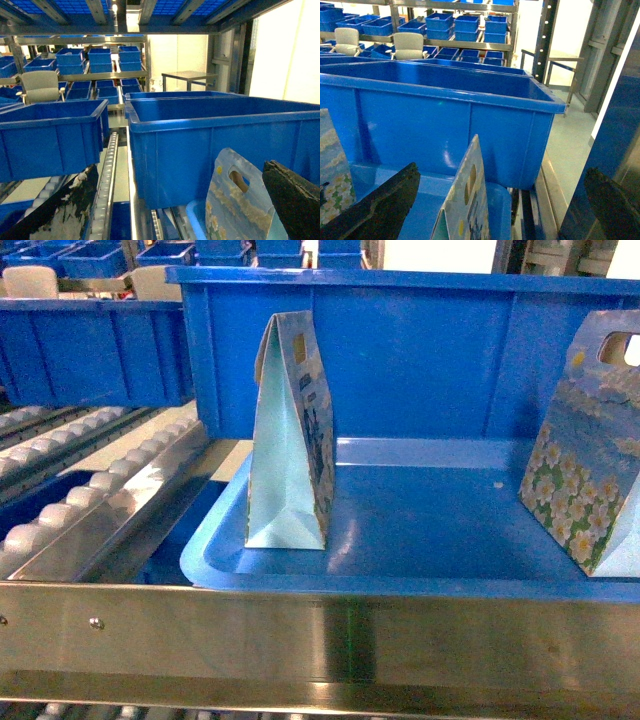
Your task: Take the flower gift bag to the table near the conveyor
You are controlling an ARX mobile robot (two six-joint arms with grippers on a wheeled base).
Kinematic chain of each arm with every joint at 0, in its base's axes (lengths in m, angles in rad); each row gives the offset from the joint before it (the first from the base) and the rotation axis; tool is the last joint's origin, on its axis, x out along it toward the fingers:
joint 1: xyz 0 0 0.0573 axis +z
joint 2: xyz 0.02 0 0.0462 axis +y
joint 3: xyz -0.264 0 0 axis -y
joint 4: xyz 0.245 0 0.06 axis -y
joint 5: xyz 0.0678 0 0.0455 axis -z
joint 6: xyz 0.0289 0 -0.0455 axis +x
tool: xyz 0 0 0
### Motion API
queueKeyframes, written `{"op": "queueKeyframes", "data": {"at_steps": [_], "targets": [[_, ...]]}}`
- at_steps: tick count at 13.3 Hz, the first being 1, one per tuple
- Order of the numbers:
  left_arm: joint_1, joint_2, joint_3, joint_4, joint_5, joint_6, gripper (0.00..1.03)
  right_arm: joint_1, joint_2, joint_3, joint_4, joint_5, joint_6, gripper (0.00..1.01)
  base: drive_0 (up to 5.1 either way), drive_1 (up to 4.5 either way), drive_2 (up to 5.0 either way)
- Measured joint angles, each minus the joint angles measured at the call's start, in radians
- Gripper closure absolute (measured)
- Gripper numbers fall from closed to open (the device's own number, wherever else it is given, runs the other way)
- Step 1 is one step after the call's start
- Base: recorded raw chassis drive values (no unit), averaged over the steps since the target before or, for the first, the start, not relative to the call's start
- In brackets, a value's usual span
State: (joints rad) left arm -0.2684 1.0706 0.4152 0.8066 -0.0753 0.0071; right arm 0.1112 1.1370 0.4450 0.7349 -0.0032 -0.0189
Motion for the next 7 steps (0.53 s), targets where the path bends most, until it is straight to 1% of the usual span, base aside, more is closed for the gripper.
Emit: {"op": "queueKeyframes", "data": {"at_steps": [2, 3, 4, 6, 7], "targets": [[0.0, 0.0, 0.0, -0.001, 0.0, 0.0, 0.05, -0.008, 0.013, 0.004, 0.007, -0.002, 0.0, 0.03, 0.0, 0.0, 0.0], [0.0, 0.0, 0.0, -0.001, 0.0, 0.0, 0.05, -0.015, 0.063, 0.05, 0.009, 0.007, 0.0, 0.03, 0.0, 0.0, 0.0], [0.0, 0.0, 0.0, -0.001, 0.0, 0.0, 0.05, -0.011, 0.116, 0.116, 0.028, -0.021, 0.002, 0.03, 0.0, 0.0, 0.0], [0.0, 0.0, 0.0, -0.001, 0.0, 0.0, 0.05, 0.002, 0.187, 0.151, 0.024, -0.033, 0.003, 0.03, 0.0, 0.0, 0.0], [0.0, 0.0, 0.0, -0.001, 0.0, 0.0, 0.05, 0.006, 0.214, 0.166, 0.01, -0.053, 0.004, 0.03, 0.0, 0.0, 0.0]]}}
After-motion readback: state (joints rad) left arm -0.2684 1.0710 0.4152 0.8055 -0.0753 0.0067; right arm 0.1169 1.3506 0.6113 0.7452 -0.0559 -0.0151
